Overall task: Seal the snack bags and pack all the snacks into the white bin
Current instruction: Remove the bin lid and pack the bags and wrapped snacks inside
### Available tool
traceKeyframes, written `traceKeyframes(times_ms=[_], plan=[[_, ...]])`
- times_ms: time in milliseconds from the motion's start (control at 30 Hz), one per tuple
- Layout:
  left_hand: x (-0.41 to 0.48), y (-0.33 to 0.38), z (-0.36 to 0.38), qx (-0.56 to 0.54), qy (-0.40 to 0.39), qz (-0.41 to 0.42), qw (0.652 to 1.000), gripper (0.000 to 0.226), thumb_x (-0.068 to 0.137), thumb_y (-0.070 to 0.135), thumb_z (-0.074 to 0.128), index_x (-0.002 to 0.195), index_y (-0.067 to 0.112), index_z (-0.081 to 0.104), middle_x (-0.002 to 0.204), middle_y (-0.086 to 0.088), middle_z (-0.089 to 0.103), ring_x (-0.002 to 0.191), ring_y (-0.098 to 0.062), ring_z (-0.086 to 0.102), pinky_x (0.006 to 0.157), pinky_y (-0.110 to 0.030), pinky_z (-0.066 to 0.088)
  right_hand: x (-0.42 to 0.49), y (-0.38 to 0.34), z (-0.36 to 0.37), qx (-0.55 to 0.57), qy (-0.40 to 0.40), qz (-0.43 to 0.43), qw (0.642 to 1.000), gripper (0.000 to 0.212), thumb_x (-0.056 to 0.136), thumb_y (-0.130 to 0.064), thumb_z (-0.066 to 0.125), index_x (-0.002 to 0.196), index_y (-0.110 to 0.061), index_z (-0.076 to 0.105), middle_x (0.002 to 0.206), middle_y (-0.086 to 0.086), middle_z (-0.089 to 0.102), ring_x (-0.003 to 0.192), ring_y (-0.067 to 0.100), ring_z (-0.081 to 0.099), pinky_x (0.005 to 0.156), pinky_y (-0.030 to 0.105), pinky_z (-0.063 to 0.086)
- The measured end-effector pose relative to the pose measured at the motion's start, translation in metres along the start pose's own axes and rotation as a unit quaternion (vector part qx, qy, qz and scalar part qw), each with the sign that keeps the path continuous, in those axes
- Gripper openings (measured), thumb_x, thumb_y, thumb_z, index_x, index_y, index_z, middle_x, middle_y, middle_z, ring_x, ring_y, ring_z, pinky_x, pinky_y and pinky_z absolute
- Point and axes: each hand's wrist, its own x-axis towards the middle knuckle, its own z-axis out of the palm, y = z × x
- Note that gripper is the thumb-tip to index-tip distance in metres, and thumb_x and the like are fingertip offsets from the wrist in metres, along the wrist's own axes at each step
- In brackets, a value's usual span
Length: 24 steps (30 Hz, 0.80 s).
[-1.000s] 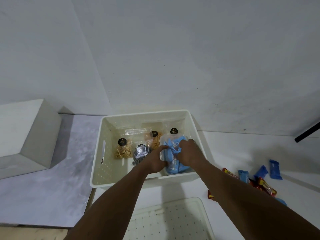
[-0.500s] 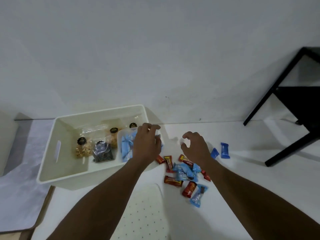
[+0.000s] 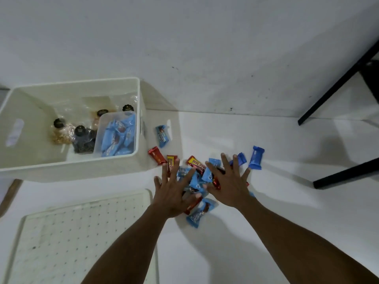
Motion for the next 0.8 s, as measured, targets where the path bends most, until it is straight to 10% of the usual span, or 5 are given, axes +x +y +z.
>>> traceKeyframes(times_ms=[233,500,800], plan=[[0.008,0.013,0.033,0.022,0.062,-0.025,0.998,0.074,0.086,0.084,0.013,0.152,0.054,0.003,0.167,-0.001,-0.014,0.150,-0.037,-0.022,0.117,-0.062,-0.008,-0.006,0.014,0.025,-0.061,0.080,-0.048,0.994,0.057,0.097,-0.060,0.034,0.148,-0.034,0.038,0.160,0.011,0.032,0.149,0.042,0.020,0.113,0.064,0.028],[0.008,0.023,0.043,0.027,0.163,0.012,0.986,0.053,0.091,0.049,0.060,0.140,0.031,0.051,0.151,-0.014,0.047,0.137,-0.048,0.042,0.107,-0.058,0.038,-0.005,0.017,0.032,-0.058,0.136,-0.088,0.985,0.051,0.087,-0.035,0.070,0.135,-0.019,0.057,0.130,0.016,0.062,0.127,0.036,0.053,0.083,0.046,0.052],[0.005,0.010,0.025,-0.023,0.135,0.030,0.990,0.062,0.080,0.025,0.079,0.138,0.019,0.057,0.139,-0.011,0.060,0.126,-0.039,0.055,0.099,-0.050,0.053,0.007,0.028,0.034,-0.055,0.221,-0.150,0.962,0.048,0.083,-0.022,0.074,0.129,-0.012,0.063,0.116,0.014,0.067,0.093,0.031,0.061,0.073,0.040,0.054]])
